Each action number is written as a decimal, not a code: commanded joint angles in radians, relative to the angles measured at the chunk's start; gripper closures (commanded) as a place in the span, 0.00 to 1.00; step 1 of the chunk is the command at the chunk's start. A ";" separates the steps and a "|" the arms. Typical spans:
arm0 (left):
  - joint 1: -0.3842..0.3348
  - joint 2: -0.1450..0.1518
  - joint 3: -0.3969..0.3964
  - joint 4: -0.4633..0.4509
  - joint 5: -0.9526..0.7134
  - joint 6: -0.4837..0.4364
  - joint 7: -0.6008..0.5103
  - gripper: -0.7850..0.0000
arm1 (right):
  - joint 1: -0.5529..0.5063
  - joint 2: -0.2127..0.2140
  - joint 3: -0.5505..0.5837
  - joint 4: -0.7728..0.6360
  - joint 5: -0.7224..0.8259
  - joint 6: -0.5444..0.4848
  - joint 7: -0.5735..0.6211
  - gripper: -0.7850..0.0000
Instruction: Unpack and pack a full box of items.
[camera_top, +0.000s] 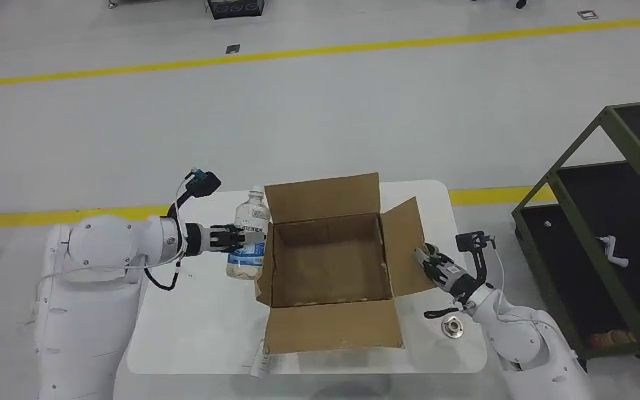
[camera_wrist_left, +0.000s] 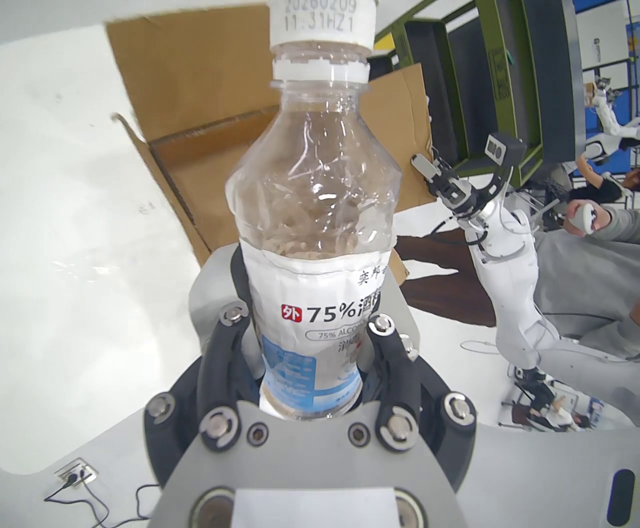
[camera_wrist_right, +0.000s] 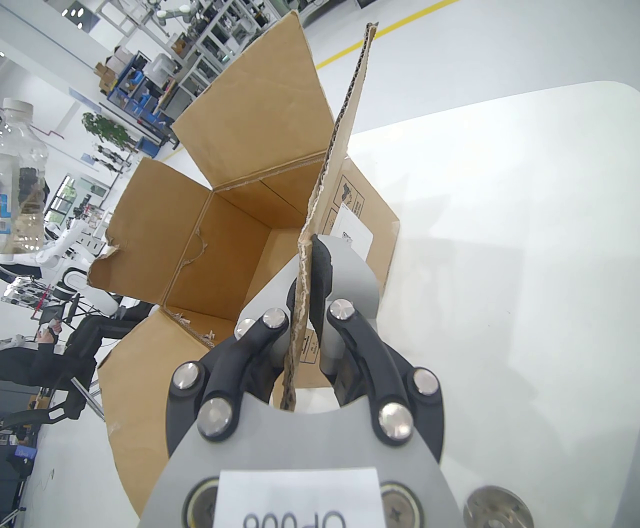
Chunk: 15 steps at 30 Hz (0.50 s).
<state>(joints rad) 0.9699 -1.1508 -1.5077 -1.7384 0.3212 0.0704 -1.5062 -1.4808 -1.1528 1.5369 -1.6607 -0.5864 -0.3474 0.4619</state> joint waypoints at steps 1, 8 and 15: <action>-0.001 0.000 0.001 0.001 -0.001 0.001 0.000 1.00 | 0.000 0.001 0.000 0.000 0.000 -0.001 -0.001 1.00; -0.001 0.000 0.001 0.001 -0.001 0.001 0.000 1.00 | 0.002 0.005 0.009 0.011 0.003 -0.009 -0.004 1.00; 0.019 0.000 -0.003 0.017 -0.065 -0.005 0.041 1.00 | 0.012 0.007 -0.002 0.024 0.003 -0.014 0.005 1.00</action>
<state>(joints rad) 0.9853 -1.1518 -1.5096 -1.7235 0.2822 0.0726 -1.4796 -1.4714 -1.1459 1.5374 -1.6376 -0.5826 -0.3608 0.4655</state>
